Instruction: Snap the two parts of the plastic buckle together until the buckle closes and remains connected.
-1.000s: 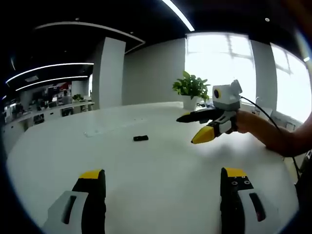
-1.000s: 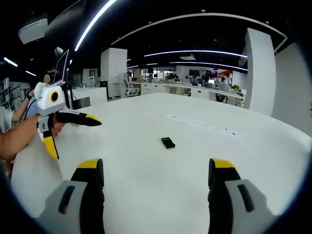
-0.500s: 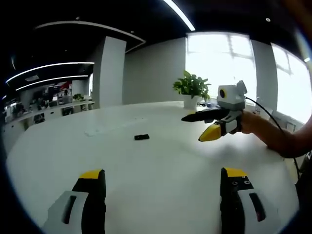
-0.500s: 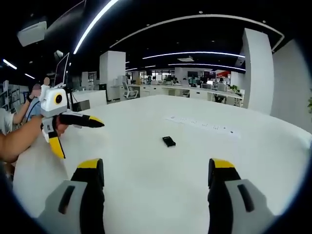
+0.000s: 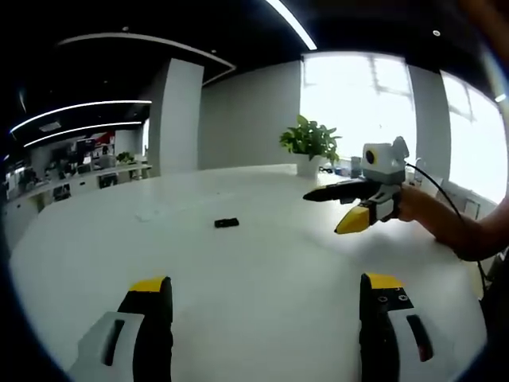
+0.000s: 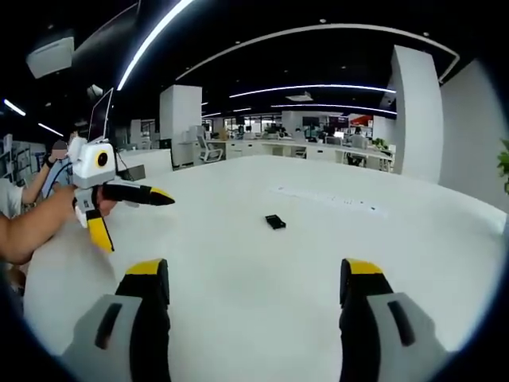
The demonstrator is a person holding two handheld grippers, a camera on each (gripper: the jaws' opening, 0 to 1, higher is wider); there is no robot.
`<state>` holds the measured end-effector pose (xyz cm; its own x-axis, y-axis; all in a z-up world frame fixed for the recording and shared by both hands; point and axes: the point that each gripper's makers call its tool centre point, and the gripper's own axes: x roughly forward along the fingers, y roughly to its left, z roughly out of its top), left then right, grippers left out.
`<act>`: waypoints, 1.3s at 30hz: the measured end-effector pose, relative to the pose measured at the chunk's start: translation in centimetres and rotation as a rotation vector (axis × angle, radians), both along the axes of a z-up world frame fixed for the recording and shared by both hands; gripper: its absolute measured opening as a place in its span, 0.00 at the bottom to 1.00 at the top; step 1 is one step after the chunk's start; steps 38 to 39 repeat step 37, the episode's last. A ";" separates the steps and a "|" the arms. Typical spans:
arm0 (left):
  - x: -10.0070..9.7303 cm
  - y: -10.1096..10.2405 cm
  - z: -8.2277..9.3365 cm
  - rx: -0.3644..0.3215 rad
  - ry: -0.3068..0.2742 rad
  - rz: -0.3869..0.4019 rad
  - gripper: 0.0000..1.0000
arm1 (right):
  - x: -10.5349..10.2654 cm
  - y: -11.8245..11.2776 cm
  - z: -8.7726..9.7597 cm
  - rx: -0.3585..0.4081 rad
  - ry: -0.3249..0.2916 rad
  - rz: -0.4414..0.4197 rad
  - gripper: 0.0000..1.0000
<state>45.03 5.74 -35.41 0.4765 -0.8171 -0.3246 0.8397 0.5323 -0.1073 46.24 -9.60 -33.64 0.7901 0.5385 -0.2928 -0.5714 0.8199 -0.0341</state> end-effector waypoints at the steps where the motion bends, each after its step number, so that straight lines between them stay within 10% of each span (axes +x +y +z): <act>1: 0.0 0.0 0.0 0.000 0.000 0.001 0.99 | -0.1 0.0 -0.1 -0.001 0.001 0.000 0.89; 39: 0.4 0.6 0.3 -0.015 0.007 0.021 0.99 | -1.9 -0.5 0.0 0.009 -0.016 -0.005 0.89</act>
